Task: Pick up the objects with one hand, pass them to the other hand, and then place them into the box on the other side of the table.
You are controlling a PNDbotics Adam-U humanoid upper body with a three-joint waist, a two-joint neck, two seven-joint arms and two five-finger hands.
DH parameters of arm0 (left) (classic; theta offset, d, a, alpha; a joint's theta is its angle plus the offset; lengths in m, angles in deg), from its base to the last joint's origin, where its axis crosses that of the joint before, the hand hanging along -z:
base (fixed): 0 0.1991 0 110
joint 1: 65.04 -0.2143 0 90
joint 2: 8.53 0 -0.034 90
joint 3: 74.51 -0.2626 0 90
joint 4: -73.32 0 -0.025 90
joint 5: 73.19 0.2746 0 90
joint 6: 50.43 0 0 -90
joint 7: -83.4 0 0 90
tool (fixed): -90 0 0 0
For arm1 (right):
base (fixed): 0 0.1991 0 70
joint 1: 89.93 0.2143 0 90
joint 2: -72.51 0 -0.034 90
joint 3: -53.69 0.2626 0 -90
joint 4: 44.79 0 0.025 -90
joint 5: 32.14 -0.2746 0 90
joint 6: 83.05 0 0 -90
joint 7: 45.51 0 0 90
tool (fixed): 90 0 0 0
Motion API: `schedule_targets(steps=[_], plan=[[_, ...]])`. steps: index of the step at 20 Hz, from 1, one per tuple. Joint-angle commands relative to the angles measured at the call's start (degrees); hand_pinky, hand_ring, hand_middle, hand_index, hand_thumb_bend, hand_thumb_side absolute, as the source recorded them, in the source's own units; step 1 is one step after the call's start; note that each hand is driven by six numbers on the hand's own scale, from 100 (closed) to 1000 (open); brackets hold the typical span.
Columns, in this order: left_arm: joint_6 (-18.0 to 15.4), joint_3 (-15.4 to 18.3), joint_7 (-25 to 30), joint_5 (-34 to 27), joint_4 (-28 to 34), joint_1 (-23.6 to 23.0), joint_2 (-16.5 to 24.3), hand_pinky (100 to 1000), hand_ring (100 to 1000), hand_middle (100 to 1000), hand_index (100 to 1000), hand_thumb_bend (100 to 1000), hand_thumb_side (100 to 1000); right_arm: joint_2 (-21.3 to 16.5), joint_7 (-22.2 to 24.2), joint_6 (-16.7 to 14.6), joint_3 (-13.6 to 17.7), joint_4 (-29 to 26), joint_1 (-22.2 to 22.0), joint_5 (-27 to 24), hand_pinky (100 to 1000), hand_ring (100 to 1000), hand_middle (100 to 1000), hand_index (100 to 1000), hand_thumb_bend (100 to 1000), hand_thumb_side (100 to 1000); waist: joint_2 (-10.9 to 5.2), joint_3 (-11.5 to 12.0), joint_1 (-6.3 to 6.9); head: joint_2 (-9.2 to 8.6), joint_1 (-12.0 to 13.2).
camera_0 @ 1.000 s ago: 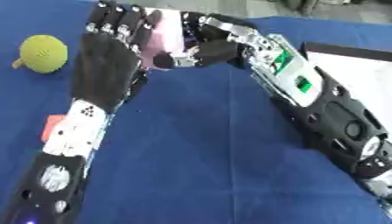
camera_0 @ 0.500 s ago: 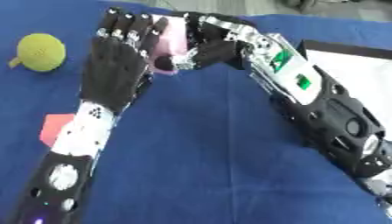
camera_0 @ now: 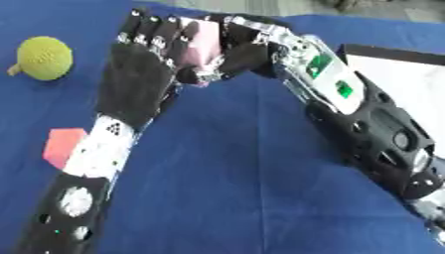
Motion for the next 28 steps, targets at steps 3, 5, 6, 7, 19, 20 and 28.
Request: schedule_targets(steps=[3,5,6,7,19,20,28], plan=[[0.6,-0.3,-0.1,0.0,1.0,0.7,-0.8,735,595,577,779,645,100,-0.9,0.7,0.4,0.5,-1.4,0.9,-2.5,1000,1000,696,855,543,100,-1.12,-0.2,0.37,0.01,-0.1],[1.3,-0.1,0.9,0.2,0.8,0.7,-0.7,755,640,625,815,652,100,-1.1,0.8,0.5,0.6,-1.7,0.8,-3.0,1000,1000,690,851,541,100,-1.1,-0.3,0.42,0.08,-0.1],[1.5,-0.1,1.4,0.3,0.7,0.7,-0.7,759,656,641,823,654,113,-1.2,1.0,0.5,0.6,-1.8,0.7,-3.2,1000,1000,688,848,530,100,-1.09,-0.4,0.45,0.08,0.0],[1.7,-0.1,1.9,0.4,0.5,0.6,-0.7,770,692,678,838,657,161,-1.3,1.3,0.5,0.6,-1.9,0.7,-3.5,1000,1000,699,837,446,100,-1.08,-0.4,0.48,0.09,0.0],[2.8,0.3,4.0,0.0,0.7,0.3,-0.5,791,734,716,878,697,326,-1.6,0.4,1.0,1.4,-1.8,0.3,-5.9,991,1000,660,630,207,100,-1.08,-0.5,0.67,-0.26,-0.2],[3.2,0.5,3.9,-0.2,0.9,0.2,-0.5,792,735,718,880,699,332,-1.7,0.3,0.9,1.5,-1.9,0.3,-5.9,991,1000,659,628,207,100,-1.07,-0.5,0.67,-0.25,-0.1],[7.6,4.2,3.9,-2.9,2.2,-1.0,0.3,810,757,735,910,669,317,-3.1,-0.1,-0.2,1.7,-1.9,-0.3,-4.3,986,1000,651,625,222,100,-1.43,-0.5,0.69,0.15,0.1]])
